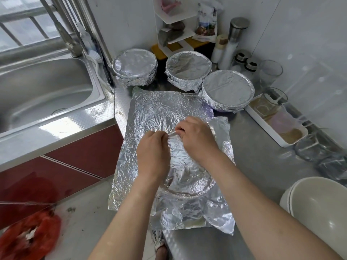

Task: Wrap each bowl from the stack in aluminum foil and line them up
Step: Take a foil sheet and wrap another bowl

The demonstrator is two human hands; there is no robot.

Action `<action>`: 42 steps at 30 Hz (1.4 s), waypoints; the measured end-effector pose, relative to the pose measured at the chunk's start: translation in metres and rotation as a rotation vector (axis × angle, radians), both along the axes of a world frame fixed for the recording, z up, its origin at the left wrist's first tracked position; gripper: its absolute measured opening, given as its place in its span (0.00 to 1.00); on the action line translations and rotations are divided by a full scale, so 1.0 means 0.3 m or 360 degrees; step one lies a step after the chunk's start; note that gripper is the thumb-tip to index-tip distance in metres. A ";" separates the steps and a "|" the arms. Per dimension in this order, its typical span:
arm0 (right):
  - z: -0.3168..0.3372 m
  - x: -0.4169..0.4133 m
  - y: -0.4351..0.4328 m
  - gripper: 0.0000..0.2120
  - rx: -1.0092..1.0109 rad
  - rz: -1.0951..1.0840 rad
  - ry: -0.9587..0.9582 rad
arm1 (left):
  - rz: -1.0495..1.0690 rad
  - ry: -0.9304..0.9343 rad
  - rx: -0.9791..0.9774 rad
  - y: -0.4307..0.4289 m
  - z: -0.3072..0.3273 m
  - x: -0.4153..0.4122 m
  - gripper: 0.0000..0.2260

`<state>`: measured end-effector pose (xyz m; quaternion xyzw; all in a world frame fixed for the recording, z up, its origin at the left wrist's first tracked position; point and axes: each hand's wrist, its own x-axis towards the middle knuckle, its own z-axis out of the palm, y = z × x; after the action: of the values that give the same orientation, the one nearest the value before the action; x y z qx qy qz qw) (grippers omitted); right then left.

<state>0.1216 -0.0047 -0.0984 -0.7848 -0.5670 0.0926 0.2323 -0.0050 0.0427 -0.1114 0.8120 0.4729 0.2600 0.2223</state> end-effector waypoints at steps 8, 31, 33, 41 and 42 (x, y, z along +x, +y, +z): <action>-0.002 0.002 -0.153 0.12 0.0278 -0.0745 0.0181 | 0.0348 0.0043 -0.0311 -0.005 -0.066 -0.030 0.11; -0.071 0.028 -0.246 0.12 0.0125 -0.0958 0.0514 | 0.0410 0.0131 -0.0456 -0.146 0.033 -0.068 0.12; -0.075 0.020 -0.252 0.14 0.0140 -0.0916 0.0516 | 0.0307 -0.0023 -0.0359 -0.111 0.029 -0.041 0.11; -0.095 -0.007 -0.260 0.14 0.0329 -0.1047 0.0889 | 0.0173 -0.0423 -0.0431 -0.075 -0.043 0.011 0.12; -0.096 -0.009 -0.260 0.14 0.0337 -0.1043 0.0883 | 0.0190 -0.0428 -0.0434 -0.078 -0.048 0.012 0.12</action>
<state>0.1190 -0.0828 -0.1273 -0.8405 -0.2109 0.1626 0.4719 -0.0014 0.0192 -0.1256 0.7029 0.5170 0.3123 0.3756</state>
